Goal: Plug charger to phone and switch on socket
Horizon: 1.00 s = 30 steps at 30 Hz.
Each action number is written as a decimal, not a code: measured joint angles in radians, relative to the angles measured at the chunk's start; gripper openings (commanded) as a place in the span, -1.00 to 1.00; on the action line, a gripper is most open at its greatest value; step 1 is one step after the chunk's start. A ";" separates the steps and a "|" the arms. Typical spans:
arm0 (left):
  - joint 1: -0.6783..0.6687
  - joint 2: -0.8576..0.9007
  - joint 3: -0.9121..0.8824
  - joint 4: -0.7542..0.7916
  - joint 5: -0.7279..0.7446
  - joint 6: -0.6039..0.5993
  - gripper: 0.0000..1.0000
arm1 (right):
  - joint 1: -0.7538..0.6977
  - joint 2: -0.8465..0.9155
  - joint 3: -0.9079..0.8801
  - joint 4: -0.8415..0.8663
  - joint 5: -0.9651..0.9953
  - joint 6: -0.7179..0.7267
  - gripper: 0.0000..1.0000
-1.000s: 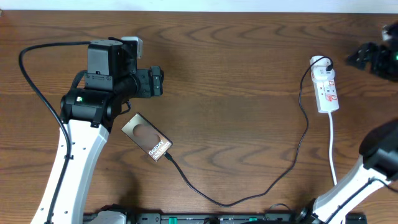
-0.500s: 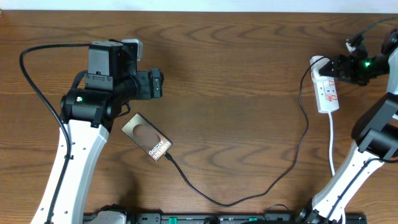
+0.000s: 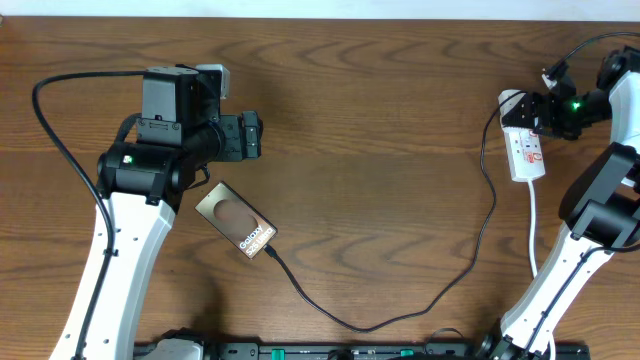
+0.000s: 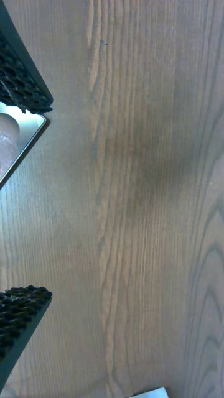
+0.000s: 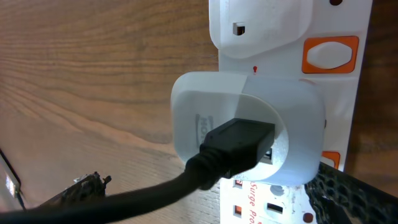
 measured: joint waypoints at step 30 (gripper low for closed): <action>0.000 0.000 0.000 -0.004 0.000 0.000 0.82 | 0.006 -0.053 -0.176 0.051 -0.174 0.045 0.92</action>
